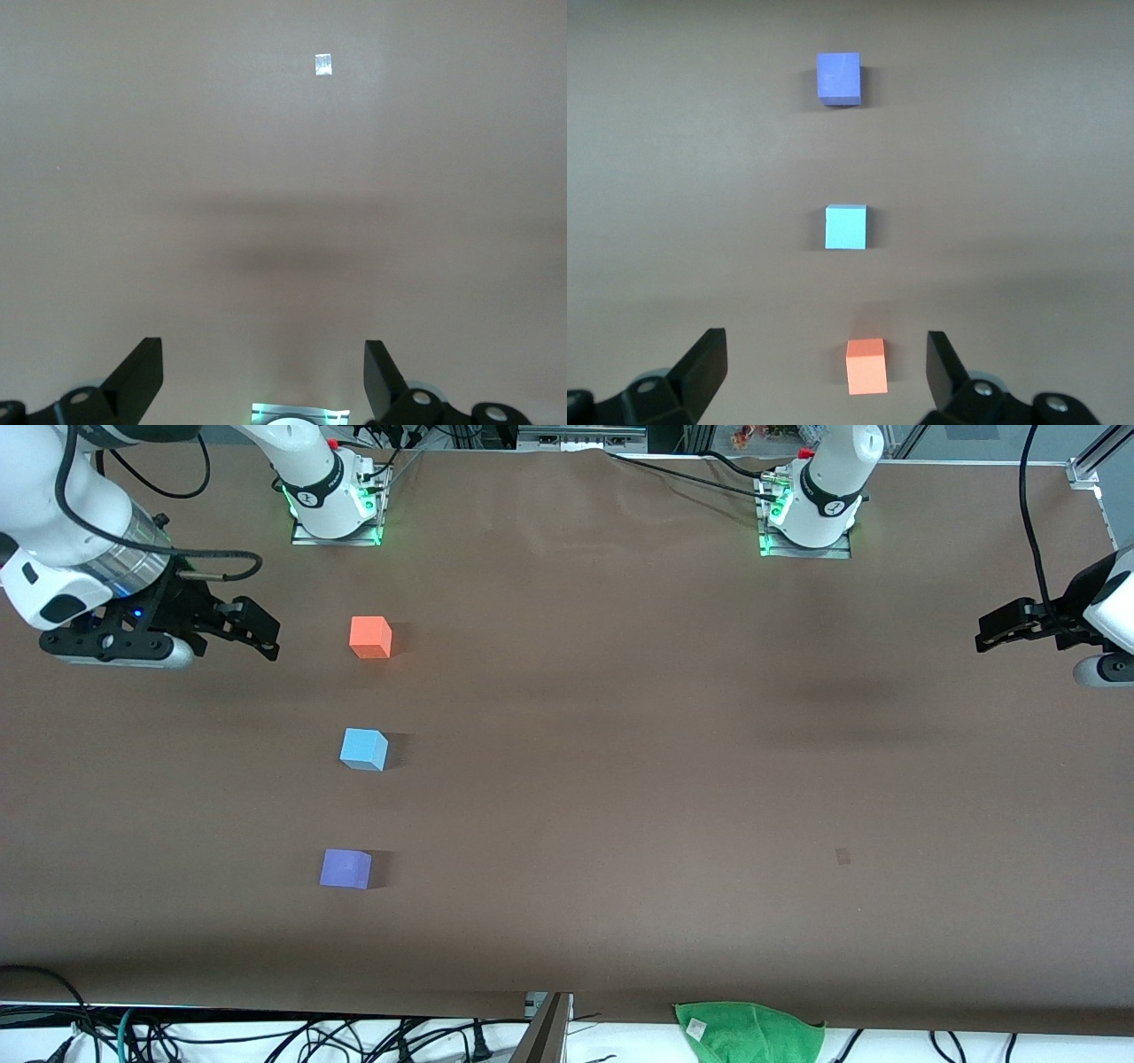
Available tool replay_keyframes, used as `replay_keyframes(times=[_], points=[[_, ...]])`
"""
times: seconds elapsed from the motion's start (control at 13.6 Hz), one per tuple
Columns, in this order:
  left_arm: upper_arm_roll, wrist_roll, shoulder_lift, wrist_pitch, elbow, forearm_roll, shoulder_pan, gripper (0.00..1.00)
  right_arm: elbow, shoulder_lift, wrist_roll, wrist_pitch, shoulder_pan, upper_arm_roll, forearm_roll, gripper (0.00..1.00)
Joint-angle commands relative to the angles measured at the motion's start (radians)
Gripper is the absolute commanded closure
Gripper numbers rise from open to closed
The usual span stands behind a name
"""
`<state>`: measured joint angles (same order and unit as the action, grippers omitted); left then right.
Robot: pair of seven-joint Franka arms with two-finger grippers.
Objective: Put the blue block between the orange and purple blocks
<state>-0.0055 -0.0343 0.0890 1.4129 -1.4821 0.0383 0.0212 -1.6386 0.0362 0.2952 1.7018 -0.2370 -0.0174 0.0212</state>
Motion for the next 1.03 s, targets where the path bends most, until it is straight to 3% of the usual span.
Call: replay_keyframes(times=[0.0, 0.59, 0.95], points=[[-0.001, 0.021, 0.015, -0.008, 0.032, -0.015, 0.008, 0.0, 0.066, 0.05, -0.018, -0.031, 0.01, -0.01, 0.011, 0.01], [0.001, 0.021, 0.015, -0.008, 0.032, -0.017, 0.006, 0.0, 0.066, 0.05, -0.106, -0.048, 0.01, -0.056, 0.011, 0.01], [0.001, 0.021, 0.015, -0.008, 0.032, -0.017, 0.006, 0.0, 0.066, 0.05, -0.113, -0.047, 0.008, -0.055, 0.01, 0.01]])
